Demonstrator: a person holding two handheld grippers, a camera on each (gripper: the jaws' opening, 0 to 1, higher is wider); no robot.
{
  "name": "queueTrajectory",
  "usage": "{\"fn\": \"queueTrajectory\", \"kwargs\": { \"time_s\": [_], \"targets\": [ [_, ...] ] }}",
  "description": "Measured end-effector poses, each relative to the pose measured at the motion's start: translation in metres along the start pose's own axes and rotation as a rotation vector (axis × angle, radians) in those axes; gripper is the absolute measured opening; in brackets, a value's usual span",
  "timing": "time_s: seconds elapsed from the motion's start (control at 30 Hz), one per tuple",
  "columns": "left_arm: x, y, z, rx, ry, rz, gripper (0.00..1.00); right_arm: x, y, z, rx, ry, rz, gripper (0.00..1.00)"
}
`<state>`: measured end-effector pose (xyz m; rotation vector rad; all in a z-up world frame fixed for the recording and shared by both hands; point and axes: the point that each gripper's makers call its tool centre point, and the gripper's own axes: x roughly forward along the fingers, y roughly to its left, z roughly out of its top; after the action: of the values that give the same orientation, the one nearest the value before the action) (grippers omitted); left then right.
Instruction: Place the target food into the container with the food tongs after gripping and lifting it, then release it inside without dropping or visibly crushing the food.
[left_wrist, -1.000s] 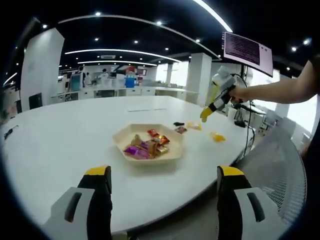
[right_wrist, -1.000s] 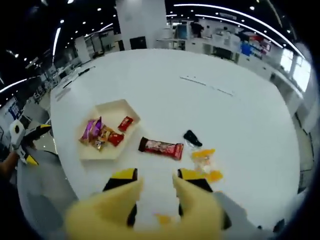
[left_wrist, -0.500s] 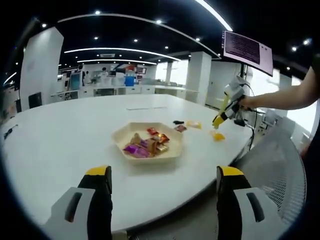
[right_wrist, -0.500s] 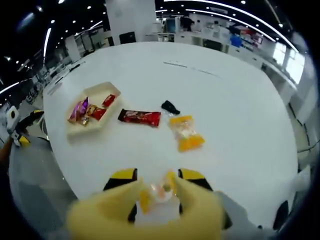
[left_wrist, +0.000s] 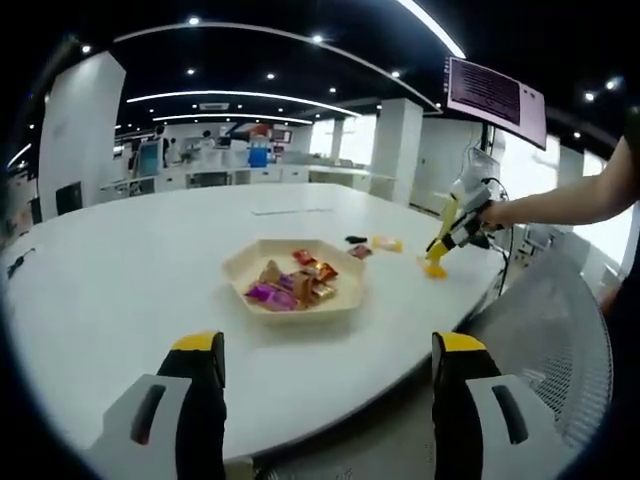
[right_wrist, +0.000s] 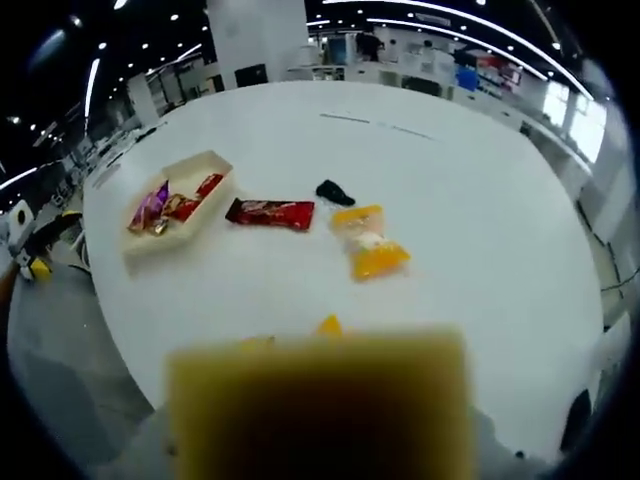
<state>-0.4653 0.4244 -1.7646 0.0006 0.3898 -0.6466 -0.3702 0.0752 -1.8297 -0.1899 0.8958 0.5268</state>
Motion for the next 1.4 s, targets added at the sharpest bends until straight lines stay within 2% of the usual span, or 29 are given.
{"fn": "queueTrajectory", "kwargs": {
  "time_s": [0.13,0.37,0.47,0.7,1.17,1.23,1.4],
  "targets": [
    [0.0,0.0,-0.001,0.0,0.003,0.0,0.82,0.001,0.001,0.001,-0.031,-0.001,0.012,0.31],
    [0.0,0.0,-0.001,0.001,0.005,-0.002,0.81,0.003,-0.001,0.0,0.029,0.044,0.016,0.27],
    [0.0,0.0,-0.001,0.002,0.005,-0.002,0.81,0.005,0.003,0.001,-0.005,0.081,-0.002,0.25],
    [0.0,0.001,-0.002,-0.001,0.011,0.002,0.8,0.007,0.008,0.005,-0.018,0.109,-0.013,0.22],
    [0.0,0.001,-0.004,0.002,0.025,0.007,0.79,0.008,0.013,0.014,-0.057,0.108,-0.019,0.21],
    [0.0,0.001,-0.004,0.0,0.025,0.007,0.78,0.007,0.013,0.016,-0.042,0.108,-0.017,0.21],
    [0.0,0.0,-0.004,-0.001,0.027,-0.002,0.78,-0.004,0.012,0.033,-0.052,0.086,-0.023,0.21]
  ]
}}
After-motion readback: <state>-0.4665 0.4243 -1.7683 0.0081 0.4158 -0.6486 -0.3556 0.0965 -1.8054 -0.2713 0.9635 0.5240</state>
